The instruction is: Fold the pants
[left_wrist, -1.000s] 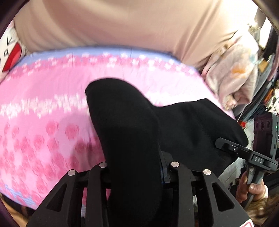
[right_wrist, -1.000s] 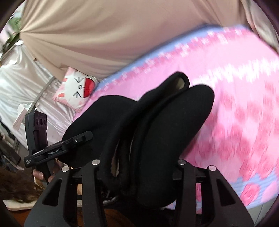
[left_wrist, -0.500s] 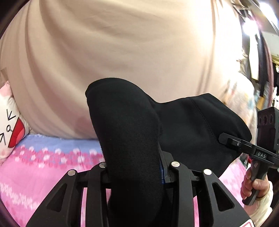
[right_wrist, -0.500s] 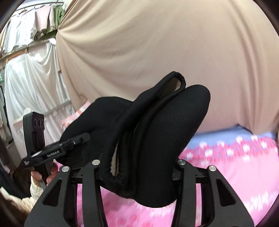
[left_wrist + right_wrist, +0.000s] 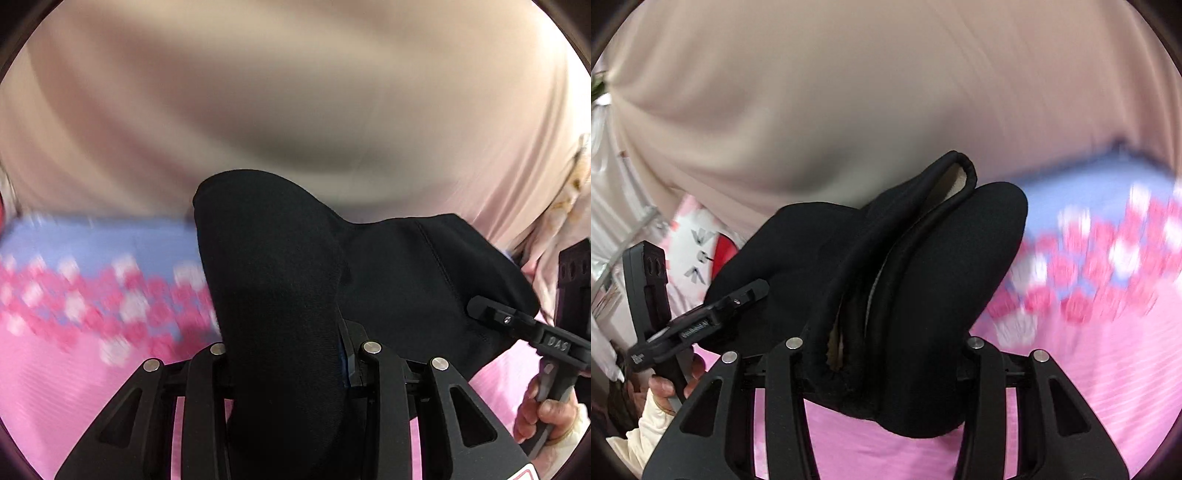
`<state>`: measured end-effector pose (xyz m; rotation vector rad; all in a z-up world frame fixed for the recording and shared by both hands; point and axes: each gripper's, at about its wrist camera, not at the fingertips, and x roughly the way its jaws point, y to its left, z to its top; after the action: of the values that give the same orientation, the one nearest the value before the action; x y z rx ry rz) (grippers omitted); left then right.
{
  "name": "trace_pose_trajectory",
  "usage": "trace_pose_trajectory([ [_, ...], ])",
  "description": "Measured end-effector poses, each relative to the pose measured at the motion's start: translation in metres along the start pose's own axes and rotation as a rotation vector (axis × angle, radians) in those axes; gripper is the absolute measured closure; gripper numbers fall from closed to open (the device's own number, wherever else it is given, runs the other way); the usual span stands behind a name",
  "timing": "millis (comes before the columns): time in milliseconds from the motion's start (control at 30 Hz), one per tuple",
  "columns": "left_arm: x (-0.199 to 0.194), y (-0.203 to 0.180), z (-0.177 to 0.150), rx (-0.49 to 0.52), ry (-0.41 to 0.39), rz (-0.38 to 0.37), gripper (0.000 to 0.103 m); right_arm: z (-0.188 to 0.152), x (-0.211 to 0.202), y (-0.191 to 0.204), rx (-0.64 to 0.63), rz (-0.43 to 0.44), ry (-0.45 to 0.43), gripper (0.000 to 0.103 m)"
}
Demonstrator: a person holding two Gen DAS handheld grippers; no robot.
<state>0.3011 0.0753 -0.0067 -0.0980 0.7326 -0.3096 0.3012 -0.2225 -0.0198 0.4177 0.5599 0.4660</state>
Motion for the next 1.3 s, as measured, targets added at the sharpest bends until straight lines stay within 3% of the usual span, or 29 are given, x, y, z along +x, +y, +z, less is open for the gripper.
trace_pose_trajectory([
  [100, 0.028, 0.019, -0.02, -0.03, 0.078, 0.029, 0.059, -0.016, 0.025, -0.027, 0.069, -0.014, 0.092, 0.052],
  [133, 0.03, 0.027, -0.026, -0.05, 0.076, 0.027, 0.046, -0.015, 0.025, -0.032, 0.1, 0.011, 0.1, 0.05],
  [200, 0.024, 0.04, -0.029, -0.092, 0.074, 0.027, 0.032, -0.013, 0.024, -0.035, 0.092, -0.009, 0.141, 0.034],
  [267, 0.014, 0.052, -0.028, -0.111, 0.088, 0.038, 0.021, -0.017, 0.014, -0.042, 0.116, 0.022, 0.162, 0.034],
  [367, -0.023, 0.076, -0.029, -0.127, 0.105, 0.074, 0.016, -0.021, -0.028, -0.067, 0.216, -0.011, 0.149, 0.019],
  [433, -0.061, 0.087, -0.029, -0.11, 0.08, 0.219, 0.017, -0.024, -0.073, -0.074, 0.238, -0.094, 0.073, 0.019],
  [500, -0.088, 0.087, -0.023, -0.083, 0.03, 0.284, 0.017, -0.021, -0.109, -0.072, 0.233, -0.195, -0.014, 0.018],
  [533, -0.101, 0.083, -0.014, -0.074, 0.005, 0.308, 0.017, -0.015, -0.127, -0.06, 0.2, -0.186, -0.073, 0.02],
  [567, -0.109, 0.073, -0.001, -0.051, -0.024, 0.323, 0.017, -0.009, -0.13, -0.042, 0.159, -0.153, -0.087, 0.035],
  [633, -0.11, 0.04, 0.021, 0.018, -0.092, 0.338, 0.016, 0.007, -0.121, -0.003, 0.055, -0.111, -0.082, 0.046],
  [700, -0.085, 0.014, 0.039, 0.051, -0.096, 0.339, 0.016, 0.021, -0.086, 0.045, -0.059, -0.055, -0.045, 0.07],
  [767, -0.05, -0.005, 0.049, 0.044, -0.044, 0.317, 0.016, 0.029, -0.035, 0.071, -0.121, -0.051, 0.025, 0.075],
  [833, -0.001, -0.009, 0.05, 0.005, 0.031, 0.328, 0.02, 0.031, 0.011, 0.078, -0.144, -0.095, 0.074, 0.076],
  [867, 0.016, -0.004, 0.05, -0.011, 0.053, 0.334, 0.028, 0.031, 0.036, 0.07, -0.141, -0.133, 0.096, 0.076],
  [933, 0.052, 0.01, 0.04, -0.039, 0.132, 0.35, 0.035, 0.03, 0.058, 0.051, -0.13, -0.206, 0.113, 0.077],
  [1000, 0.078, 0.024, 0.028, -0.052, 0.158, 0.34, 0.026, 0.025, 0.065, 0.016, -0.078, -0.252, 0.118, 0.103],
  [1033, 0.079, 0.029, 0.021, -0.047, 0.14, 0.343, 0.012, 0.025, 0.06, 0.002, -0.042, -0.209, 0.101, 0.103],
  [1067, 0.081, 0.032, 0.019, -0.042, 0.125, 0.353, 0.006, 0.023, 0.052, -0.013, 0.013, -0.166, 0.091, 0.103],
  [1100, 0.081, 0.036, 0.016, -0.038, 0.117, 0.347, 0.006, 0.023, 0.047, -0.02, 0.033, -0.159, 0.084, 0.103],
  [1133, 0.081, 0.038, 0.015, -0.042, 0.115, 0.342, 0.005, 0.022, 0.044, -0.022, 0.023, -0.214, 0.072, 0.103],
  [1233, 0.07, 0.034, 0.016, -0.032, 0.105, 0.356, 0.009, 0.019, 0.03, -0.025, 0.063, -0.202, 0.066, 0.103],
  [1300, 0.049, 0.024, 0.014, 0.003, 0.077, 0.4, 0.011, 0.017, 0.001, 0.001, -0.029, -0.327, 0.014, 0.098],
])
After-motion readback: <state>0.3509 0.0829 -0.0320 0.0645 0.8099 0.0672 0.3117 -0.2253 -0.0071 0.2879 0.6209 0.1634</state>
